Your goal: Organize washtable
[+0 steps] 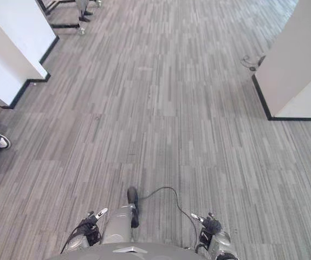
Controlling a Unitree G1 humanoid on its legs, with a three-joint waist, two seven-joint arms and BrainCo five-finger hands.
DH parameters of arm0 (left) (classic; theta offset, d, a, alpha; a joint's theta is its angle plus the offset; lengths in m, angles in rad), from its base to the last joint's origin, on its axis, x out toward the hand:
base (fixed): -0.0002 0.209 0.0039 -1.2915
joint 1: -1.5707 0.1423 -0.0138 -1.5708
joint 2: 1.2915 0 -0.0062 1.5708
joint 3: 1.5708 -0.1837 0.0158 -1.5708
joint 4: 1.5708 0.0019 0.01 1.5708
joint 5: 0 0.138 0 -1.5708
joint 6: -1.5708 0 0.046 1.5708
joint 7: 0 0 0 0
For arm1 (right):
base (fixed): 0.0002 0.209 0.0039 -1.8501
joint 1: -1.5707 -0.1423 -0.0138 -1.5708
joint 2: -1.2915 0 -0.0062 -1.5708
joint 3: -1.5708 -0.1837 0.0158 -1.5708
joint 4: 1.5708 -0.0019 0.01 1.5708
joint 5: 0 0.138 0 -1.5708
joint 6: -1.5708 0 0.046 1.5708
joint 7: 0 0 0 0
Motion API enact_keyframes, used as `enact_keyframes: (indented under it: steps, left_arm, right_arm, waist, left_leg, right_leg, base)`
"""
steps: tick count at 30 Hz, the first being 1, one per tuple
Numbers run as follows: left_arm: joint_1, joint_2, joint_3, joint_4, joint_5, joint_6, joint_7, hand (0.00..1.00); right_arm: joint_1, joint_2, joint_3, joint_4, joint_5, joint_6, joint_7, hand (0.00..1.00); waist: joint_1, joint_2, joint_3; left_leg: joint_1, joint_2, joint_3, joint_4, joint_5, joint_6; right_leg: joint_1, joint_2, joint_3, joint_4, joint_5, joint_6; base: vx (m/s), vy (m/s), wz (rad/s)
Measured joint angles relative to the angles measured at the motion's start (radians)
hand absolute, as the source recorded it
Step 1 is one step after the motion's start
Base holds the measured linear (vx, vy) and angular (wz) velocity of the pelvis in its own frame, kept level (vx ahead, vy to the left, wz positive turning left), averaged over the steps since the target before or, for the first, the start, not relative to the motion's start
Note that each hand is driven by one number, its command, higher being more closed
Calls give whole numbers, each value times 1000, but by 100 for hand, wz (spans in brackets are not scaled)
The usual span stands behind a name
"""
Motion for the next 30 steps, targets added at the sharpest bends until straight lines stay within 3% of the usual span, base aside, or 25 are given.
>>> enact_keyframes:
  steps: [1, 2, 3, 4, 5, 6, 7, 8, 10, 12, 13, 14, 16, 18, 19, 20, 21, 22, 23, 24, 25, 27, 28, 30]
  left_arm:
    - [3, 11, 6, 0, 1, 0, 1, 0]
    - [-3, 15, 20, -2, 1, 2, 8, 0]
    - [-4, 19, 17, -1, 0, 2, 9, 0]
    - [-2, 21, 13, 11, 1, 2, 10, 0]
    - [-3, 28, -8, 22, 1, 3, 11, 0]
    - [-3, 34, -30, 23, 1, 3, 11, 0]
    - [-19, 42, -70, 18, 1, 4, 12, 0]
    - [-29, 39, -80, 21, 1, 7, 11, 0]
    - [-46, 27, -99, 19, 1, 13, 10, 0]
    - [-82, 0, -116, 20, 1, 15, 7, 0]
    - [-114, -13, -122, 18, 1, 15, 7, 0]
    - [-130, -25, -119, 12, 3, 15, 7, 0]
    - [-142, -51, -102, -6, 9, 13, 5, 0]
    - [-131, -79, -80, -7, 21, 19, 5, 0]
    - [-113, -91, -69, -4, 21, 19, 6, 0]
    - [-109, -109, -41, -2, 20, 21, 5, 0]
    - [-92, -142, 5, -2, 20, 22, 4, 0]
    - [-83, -145, 13, 2, 19, 25, -2, 0]
    - [-56, -145, 21, -1, 18, 26, -9, 0]
    - [-45, -142, 23, -7, 14, 25, -11, 0]
    - [-39, -125, 23, -16, 12, 22, -14, 0]
    - [-31, -87, 17, -18, 13, 19, -15, 0]
    - [-18, -67, 30, -17, 9, 13, -16, 0]
    - [-12, -70, 70, -22, 4, 8, -12, 0]
  right_arm:
    - [0, 13, 0, 2, 0, 0, 2, 0]
    - [-2, 30, 0, -6, 0, -4, 3, 0]
    - [-1, 35, -1, -7, 0, -4, 3, 0]
    - [3, 41, -18, -2, 0, -3, 5, 0]
    - [12, 40, -36, 7, 0, -3, 4, 0]
    - [16, 40, -37, 8, 0, -2, 4, 0]
    - [18, 40, -36, 8, 0, -3, 5, 0]
    - [15, 40, -33, -3, 0, -18, 11, 0]
    - [12, 32, -34, -40, 0, -24, 14, 0]
    - [15, 17, -41, -91, 2, -32, 17, 0]
    - [22, 17, -52, -112, 3, -31, 15, 0]
    - [31, 18, -68, -116, 4, -26, 16, 0]
    - [51, 20, -94, -112, 4, -19, 22, 0]
    - [75, 13, -120, -111, 5, -6, 21, 0]
    - [94, 14, -143, -108, 6, -2, 20, 0]
    - [91, 17, -178, -99, 7, 5, 21, 0]
    - [89, 0, -193, -101, 7, 5, 21, 0]
    - [89, -8, -189, -102, 7, 5, 21, 0]
    - [88, -15, -183, -104, 7, 7, 21, 0]
    - [89, -15, -183, -104, 8, 6, 20, 0]
    - [85, -9, -181, -99, 11, 12, 18, 0]
    - [62, 10, -155, -88, 11, 17, 19, 0]
    - [22, 19, -118, -72, 12, 15, 20, 0]
    - [-6, 20, -99, -71, 12, 15, 20, 0]
  waist:
    - [0, -23, -5]
    - [-2, -50, -8]
    - [0, -54, -6]
    - [-3, -53, -5]
    - [-13, -51, -5]
    - [-16, -49, -4]
    - [-26, -31, 12]
    - [-37, -16, 22]
    - [-48, -2, 31]
    - [-83, 20, 40]
    - [-93, 25, 48]
    - [-94, 23, 46]
    - [-92, 16, 41]
    - [-101, 34, 20]
    - [-105, 34, -7]
    - [-114, 54, -10]
    - [-108, 106, -17]
    - [-102, 126, -20]
    - [-87, 133, -21]
    - [-80, 139, -20]
    - [-68, 129, -13]
    - [-61, 89, -9]
    - [-46, 62, -1]
    - [-25, 55, -1]
  left_leg:
    - [-15, -15, 0, 43, -19, 27]
    - [-37, -31, 4, 125, -87, 70]
    - [-37, -41, 2, 167, -114, 76]
    - [-20, -64, -12, 223, -184, 88]
    - [24, -88, -19, 245, -247, 104]
    - [49, -102, -26, 246, -268, 110]
    - [106, -118, -53, 247, -305, 127]
    - [183, -122, -61, 220, -328, 137]
    - [298, -131, -63, 151, -339, 146]
    - [409, -143, -90, 85, -361, 131]
    - [447, -143, -104, 77, -384, 127]
    - [485, -143, -111, 68, -413, 107]
    - [560, -141, -121, 61, -480, 69]
    - [639, -118, -144, 34, -527, 38]
    - [651, -105, -155, 76, -533, 22]
    - [596, -59, -154, 263, -514, -7]
    - [516, 15, -168, 498, -419, -13]
    - [466, 44, -184, 615, -322, -7]
    - [376, 84, -208, 812, -153, -23]
    - [333, 97, -219, 887, -163, -20]
    - [246, 95, -222, 965, -212, -22]
    - [138, 78, -166, 877, -287, -13]
    - [76, 62, -116, 670, -318, 2]
    - [69, 30, -102, 362, -304, -9]
  right_leg:
    - [1, -16, 3, 17, -7, -14]
    - [-22, -65, 6, 111, 14, 22]
    - [-40, -97, 15, 187, 25, 38]
    - [-94, -150, 50, 391, 63, 36]
    - [-169, -212, 103, 623, 188, 2]
    - [-216, -236, 135, 736, 278, -38]
    - [-322, -233, 209, 960, 287, -61]
    - [-424, -181, 273, 1115, 219, -62]
    - [-533, -119, 284, 1161, 131, -90]
    - [-634, -99, 171, 989, 70, -94]
    - [-660, -98, 122, 861, 69, -94]
    - [-664, -81, 80, 626, 86, -90]
    - [-663, -43, 89, 337, 130, -86]
    - [-660, -17, 116, 371, 135, -110]
    - [-656, 0, 132, 397, 188, -143]
    - [-634, 14, 135, 453, 201, -180]
    - [-582, 60, 105, 464, 145, -186]
    - [-554, 82, 100, 464, 118, -189]
    - [-495, 122, 107, 452, 64, -209]
    - [-460, 138, 110, 441, 45, -214]
    - [-378, 152, 111, 400, 27, -207]
    - [-262, 158, 116, 290, 24, -202]
    - [-189, 159, 133, 216, 28, -195]
    - [-143, 161, 156, 175, 29, -192]
  base:
    - [660, 196, 9]
    - [484, 189, 20]
    - [496, 275, 31]
    - [393, 319, 48]
    - [387, 291, 55]
    - [511, 241, 63]
    - [555, 131, 50]
    - [447, 85, 41]
    - [-1, 20, 22]
    - [-258, 41, 52]
    - [-317, 121, 57]
    - [-269, 128, 42]
    - [125, -62, 31]
    - [623, -358, 40]
    - [713, -451, 58]
    - [599, -419, 29]
    - [444, -351, 6]
    - [388, -322, -30]
    - [342, -254, -25]
    - [529, -329, -20]
    - [581, -308, 0]
    - [338, -258, -5]
    - [-77, -138, -30]
    - [-121, -50, -44]
